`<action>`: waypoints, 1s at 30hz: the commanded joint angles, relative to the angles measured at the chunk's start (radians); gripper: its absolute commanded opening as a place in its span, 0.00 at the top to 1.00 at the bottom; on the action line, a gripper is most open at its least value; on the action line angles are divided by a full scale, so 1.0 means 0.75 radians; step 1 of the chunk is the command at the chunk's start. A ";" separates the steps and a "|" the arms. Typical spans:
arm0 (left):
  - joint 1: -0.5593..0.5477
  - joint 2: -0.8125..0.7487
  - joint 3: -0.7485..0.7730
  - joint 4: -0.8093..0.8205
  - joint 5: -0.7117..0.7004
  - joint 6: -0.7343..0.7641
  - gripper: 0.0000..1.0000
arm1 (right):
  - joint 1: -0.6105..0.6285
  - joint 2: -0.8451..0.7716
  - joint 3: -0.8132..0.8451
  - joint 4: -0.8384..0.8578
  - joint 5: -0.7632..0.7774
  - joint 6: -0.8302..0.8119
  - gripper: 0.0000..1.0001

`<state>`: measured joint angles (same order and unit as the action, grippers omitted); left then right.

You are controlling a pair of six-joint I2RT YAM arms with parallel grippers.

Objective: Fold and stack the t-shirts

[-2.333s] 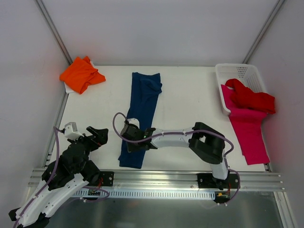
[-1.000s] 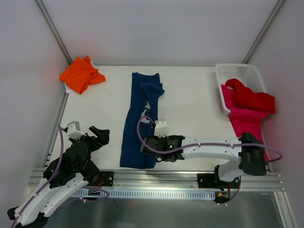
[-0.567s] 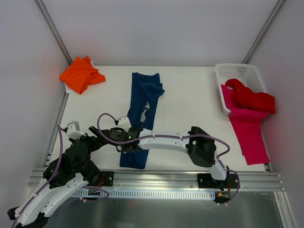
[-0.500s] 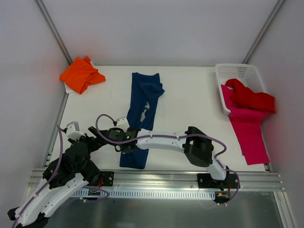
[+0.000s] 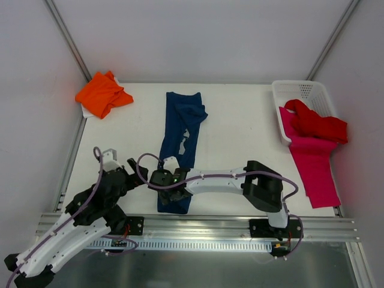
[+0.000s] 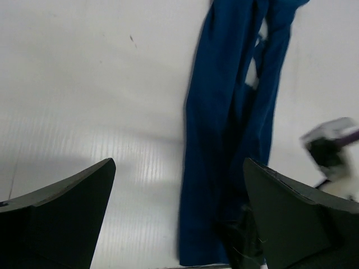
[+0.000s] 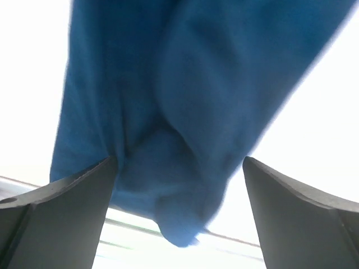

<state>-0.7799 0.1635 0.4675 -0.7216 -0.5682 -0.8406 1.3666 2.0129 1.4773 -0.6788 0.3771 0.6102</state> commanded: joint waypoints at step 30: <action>-0.013 0.385 -0.271 0.213 0.723 -0.174 0.01 | 0.094 -0.800 -0.933 0.719 0.074 0.295 0.21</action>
<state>-0.7803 0.4450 0.2955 -0.5785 -0.0845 -0.9337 1.4403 1.3903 0.7692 -0.2962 0.4702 0.8154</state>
